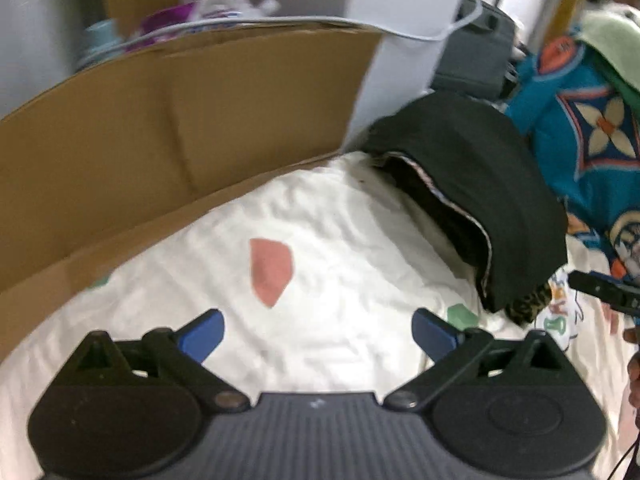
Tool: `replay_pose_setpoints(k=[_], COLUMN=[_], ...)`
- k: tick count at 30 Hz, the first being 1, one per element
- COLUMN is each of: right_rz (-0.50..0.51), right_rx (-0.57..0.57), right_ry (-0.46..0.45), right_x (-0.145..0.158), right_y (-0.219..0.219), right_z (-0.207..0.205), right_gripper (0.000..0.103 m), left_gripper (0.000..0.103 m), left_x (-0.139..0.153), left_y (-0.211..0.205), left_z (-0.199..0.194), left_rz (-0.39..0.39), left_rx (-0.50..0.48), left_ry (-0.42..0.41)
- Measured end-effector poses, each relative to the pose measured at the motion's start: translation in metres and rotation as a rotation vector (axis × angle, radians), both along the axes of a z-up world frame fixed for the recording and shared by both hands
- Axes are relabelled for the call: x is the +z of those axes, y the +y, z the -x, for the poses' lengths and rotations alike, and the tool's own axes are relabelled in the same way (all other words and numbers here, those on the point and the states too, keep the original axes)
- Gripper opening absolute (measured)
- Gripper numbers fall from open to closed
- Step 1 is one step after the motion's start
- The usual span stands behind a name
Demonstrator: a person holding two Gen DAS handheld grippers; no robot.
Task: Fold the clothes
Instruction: 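Open both grippers and release the folded jacket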
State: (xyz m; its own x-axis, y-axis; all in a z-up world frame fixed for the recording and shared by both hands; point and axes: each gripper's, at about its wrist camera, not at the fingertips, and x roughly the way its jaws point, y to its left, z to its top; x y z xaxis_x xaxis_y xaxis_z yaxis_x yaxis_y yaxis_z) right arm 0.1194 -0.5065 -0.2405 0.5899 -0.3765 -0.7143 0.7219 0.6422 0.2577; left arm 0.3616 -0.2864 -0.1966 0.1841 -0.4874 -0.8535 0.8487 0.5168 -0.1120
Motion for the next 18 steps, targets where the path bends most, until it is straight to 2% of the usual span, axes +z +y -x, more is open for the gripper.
replay_pose_setpoints(k=[12, 18], right_rz=[0.003, 0.018], right_rx=[0.076, 0.140], right_ry=[-0.042, -0.028], right_x=[0.071, 0.100], right_y=[0.038, 0.052], right_z=[0.002, -0.006], right_gripper=[0.098, 0.098], left_gripper=[0.102, 0.102], left_x=[0.059, 0.074], left_y=[0.093, 0.106], left_z=[0.023, 0.025], left_rz=[-0.029, -0.040], left_rx=[0.098, 0.145], left_ry=[0.053, 0.068])
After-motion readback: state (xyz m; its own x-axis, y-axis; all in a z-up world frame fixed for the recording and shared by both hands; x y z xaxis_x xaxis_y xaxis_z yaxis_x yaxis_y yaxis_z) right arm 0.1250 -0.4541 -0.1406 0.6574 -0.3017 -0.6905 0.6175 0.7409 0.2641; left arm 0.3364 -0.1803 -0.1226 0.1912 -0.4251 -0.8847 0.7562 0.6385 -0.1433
